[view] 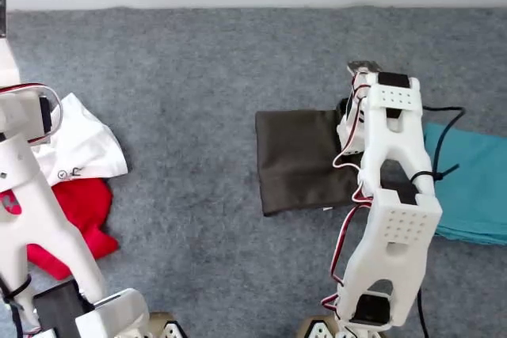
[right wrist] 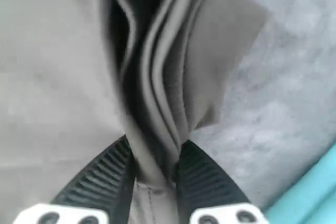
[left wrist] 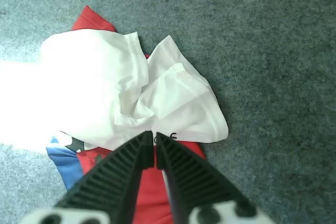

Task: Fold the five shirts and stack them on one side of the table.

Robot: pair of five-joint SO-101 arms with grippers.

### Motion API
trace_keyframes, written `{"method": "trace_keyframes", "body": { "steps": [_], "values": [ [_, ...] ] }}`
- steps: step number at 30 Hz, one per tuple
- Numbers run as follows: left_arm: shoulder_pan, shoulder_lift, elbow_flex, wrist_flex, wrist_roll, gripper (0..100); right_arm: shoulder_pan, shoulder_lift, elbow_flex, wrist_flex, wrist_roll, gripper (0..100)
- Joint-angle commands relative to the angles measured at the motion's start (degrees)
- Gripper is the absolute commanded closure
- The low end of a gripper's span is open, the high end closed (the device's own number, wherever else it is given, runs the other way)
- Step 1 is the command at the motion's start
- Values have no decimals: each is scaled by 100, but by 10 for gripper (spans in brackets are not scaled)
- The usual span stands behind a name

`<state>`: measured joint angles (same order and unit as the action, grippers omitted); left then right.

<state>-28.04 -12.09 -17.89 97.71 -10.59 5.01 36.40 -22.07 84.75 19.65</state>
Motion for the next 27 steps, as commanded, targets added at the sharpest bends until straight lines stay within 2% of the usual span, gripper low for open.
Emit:
{"method": "trace_keyframes", "body": {
  "steps": [1,4,8,11,13,16,18,23,27],
  "values": [
    [-18,-158,-22,-62,-53,985,145,-13,-607,40,2092,989],
    [-18,-149,-22,-79,-53,985,136,-13,-993,-259,3833,988],
    [-9,-149,-22,-62,-53,985,136,-4,-1090,-1490,5705,988],
    [-9,-149,-13,-62,-53,985,22,171,-1090,-2290,6576,988],
    [-9,-149,-13,-62,-53,985,-66,365,-1090,-2633,6743,987],
    [-9,-158,-13,-62,-53,985,-101,523,-1116,-2862,6708,940],
    [-9,-176,-13,-62,-53,985,-75,479,-1125,-2905,6259,873],
    [-9,-141,-4,-70,-53,985,-84,31,-1134,-2782,3956,745],
    [18,-132,-4,-105,-26,985,-110,-303,-1134,-2440,2400,723]
  ]
}}
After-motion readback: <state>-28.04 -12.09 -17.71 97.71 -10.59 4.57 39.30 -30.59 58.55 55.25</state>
